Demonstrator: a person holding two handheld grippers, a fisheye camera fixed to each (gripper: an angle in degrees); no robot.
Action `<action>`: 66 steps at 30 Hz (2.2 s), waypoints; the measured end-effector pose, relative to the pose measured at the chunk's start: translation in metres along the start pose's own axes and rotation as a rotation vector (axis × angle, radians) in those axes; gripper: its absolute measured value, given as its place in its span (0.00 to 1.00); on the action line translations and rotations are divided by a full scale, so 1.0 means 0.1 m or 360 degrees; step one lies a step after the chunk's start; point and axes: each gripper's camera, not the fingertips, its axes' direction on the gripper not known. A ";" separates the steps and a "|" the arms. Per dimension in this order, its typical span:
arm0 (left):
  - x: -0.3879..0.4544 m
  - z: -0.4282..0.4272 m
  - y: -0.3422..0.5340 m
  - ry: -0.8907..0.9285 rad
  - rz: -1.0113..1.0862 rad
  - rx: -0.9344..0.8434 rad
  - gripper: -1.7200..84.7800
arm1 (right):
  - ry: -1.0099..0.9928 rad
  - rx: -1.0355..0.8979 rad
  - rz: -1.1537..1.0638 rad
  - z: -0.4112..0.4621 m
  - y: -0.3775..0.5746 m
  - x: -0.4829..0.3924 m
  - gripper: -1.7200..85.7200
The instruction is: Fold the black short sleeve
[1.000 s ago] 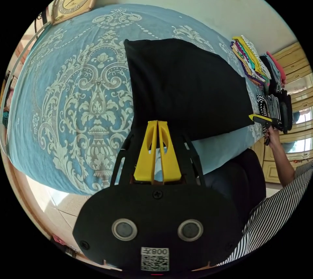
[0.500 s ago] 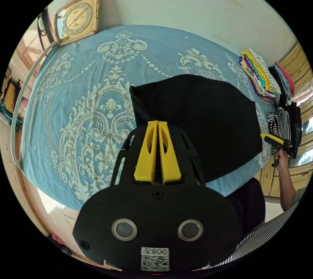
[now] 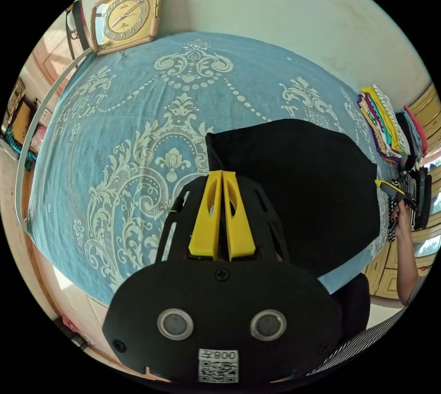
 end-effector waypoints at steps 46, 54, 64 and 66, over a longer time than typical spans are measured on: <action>5.76 -0.67 1.90 0.0692 0.1122 0.0063 0.09 | -0.1275 0.0220 0.0760 0.67 2.57 2.58 0.04; 7.23 -0.53 1.78 0.0341 0.1434 0.0165 0.12 | -0.1334 0.0234 0.0593 0.61 2.32 2.42 0.04; 7.37 -0.58 1.74 0.0445 0.1171 0.0253 0.05 | -0.1425 0.0333 0.0570 0.74 2.20 2.67 0.06; 7.36 -0.61 1.73 0.0475 0.1143 0.0261 0.05 | -0.1401 0.0365 0.0674 0.85 2.17 2.86 0.07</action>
